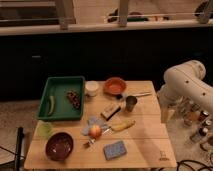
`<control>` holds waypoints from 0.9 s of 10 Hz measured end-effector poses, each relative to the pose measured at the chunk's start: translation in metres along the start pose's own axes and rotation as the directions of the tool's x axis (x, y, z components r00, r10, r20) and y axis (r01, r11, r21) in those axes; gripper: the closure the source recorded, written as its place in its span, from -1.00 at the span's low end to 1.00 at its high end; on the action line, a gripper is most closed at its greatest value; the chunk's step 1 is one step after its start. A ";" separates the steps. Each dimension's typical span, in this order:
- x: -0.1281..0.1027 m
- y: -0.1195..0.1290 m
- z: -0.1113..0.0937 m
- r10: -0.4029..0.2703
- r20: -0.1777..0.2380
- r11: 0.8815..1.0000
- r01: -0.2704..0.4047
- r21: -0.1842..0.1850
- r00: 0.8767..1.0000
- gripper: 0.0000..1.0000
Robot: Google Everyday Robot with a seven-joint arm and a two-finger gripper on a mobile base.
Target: Place sponge in paper cup
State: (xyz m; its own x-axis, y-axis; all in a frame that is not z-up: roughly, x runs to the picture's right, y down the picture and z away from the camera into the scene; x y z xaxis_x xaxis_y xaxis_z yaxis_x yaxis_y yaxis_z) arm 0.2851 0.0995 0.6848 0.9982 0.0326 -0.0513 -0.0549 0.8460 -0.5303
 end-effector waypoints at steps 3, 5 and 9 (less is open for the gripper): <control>0.000 0.000 0.000 0.000 0.000 1.000 0.000 0.000 1.000 -0.60; 0.000 0.000 0.000 0.000 0.000 1.000 0.000 0.000 1.000 -0.60; 0.000 0.000 0.000 0.000 0.000 1.000 0.000 0.000 1.000 -0.60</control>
State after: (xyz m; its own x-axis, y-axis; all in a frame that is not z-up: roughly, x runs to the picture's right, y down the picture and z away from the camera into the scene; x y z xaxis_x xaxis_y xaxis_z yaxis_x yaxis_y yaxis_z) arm 0.2850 0.0994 0.6848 0.9982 0.0325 -0.0510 -0.0546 0.8460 -0.5303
